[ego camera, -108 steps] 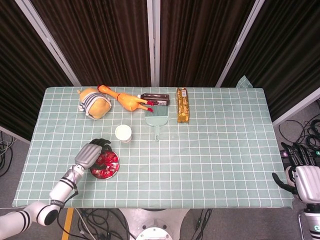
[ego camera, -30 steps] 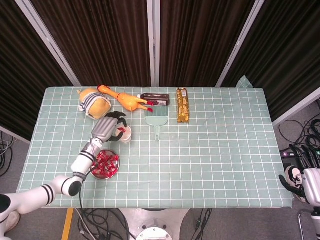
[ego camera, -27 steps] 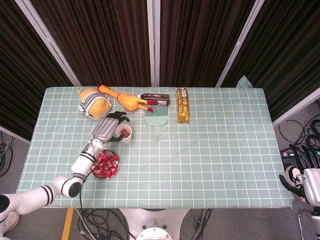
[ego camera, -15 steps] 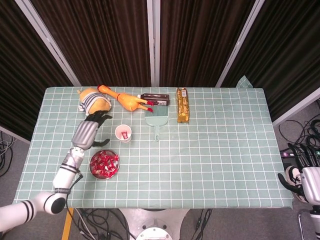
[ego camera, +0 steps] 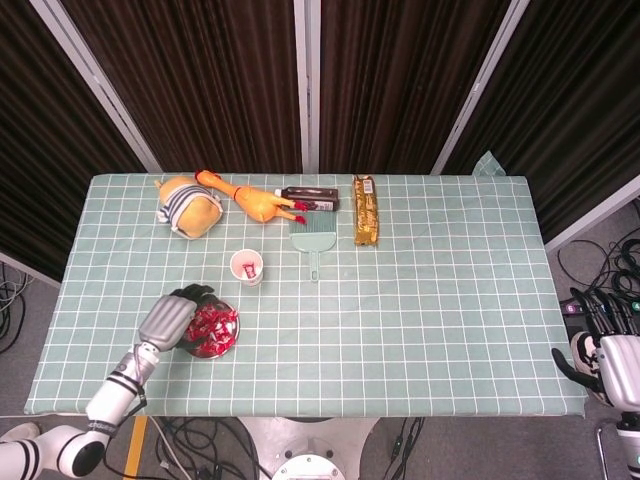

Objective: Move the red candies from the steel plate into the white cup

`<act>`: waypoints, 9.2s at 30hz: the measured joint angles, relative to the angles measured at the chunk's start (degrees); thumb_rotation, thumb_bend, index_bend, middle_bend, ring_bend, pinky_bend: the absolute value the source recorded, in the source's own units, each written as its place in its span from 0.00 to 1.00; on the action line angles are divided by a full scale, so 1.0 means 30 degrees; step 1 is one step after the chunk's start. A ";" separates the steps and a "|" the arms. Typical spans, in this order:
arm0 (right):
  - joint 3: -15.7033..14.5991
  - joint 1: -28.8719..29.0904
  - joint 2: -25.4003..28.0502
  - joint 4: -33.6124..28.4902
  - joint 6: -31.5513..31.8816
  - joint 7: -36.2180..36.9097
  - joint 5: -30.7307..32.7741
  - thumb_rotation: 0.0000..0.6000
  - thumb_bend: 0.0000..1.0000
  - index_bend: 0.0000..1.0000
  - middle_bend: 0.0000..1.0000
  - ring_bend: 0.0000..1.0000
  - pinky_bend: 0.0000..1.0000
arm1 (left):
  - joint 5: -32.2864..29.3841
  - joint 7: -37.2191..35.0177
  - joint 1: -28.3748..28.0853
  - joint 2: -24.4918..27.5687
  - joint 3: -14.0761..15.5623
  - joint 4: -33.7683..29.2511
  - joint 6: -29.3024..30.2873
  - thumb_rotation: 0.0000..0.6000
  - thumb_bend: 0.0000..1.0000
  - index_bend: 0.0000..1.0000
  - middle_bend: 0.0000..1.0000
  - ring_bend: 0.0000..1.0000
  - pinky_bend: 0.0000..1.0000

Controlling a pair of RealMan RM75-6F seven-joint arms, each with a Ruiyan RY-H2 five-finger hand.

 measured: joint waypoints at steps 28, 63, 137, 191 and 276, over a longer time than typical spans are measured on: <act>-0.0027 -0.0123 0.0143 -0.0146 -0.0009 -0.0118 0.0160 1.00 0.23 0.00 0.14 0.00 0.06 | -0.1931 0.1954 -0.0543 -0.1946 -0.0078 0.2508 -0.1790 1.00 0.30 0.45 0.37 0.33 0.51; 0.0013 -0.0031 0.0228 -0.0441 -0.0078 -0.0327 0.0080 1.00 0.23 0.00 0.15 0.00 0.07 | 0.1138 -0.0254 -0.0494 -0.0860 -0.1013 0.2257 0.0378 1.00 0.43 0.68 0.62 0.57 0.82; 0.0168 0.0015 0.0332 -0.0022 -0.0353 0.0138 0.0474 1.00 0.25 0.00 0.15 0.00 0.08 | -0.4202 0.0514 -0.4425 -0.0194 -0.4468 0.1432 -0.0684 1.00 0.25 0.31 0.29 0.21 0.50; 0.0015 0.0190 0.0241 -0.0411 -0.0444 -0.0175 0.0200 1.00 0.25 0.00 0.15 0.00 0.08 | -0.0986 0.5117 -0.1112 -0.1357 0.0921 0.1506 -0.1335 1.00 0.26 0.45 0.39 0.25 0.42; -0.0058 0.0164 0.0372 -0.0417 -0.0359 0.0127 0.0086 1.00 0.25 0.00 0.16 0.00 0.10 | -0.0496 0.2103 -0.4583 -0.1858 -0.4351 0.4158 -0.1605 1.00 0.44 0.67 0.65 0.60 0.80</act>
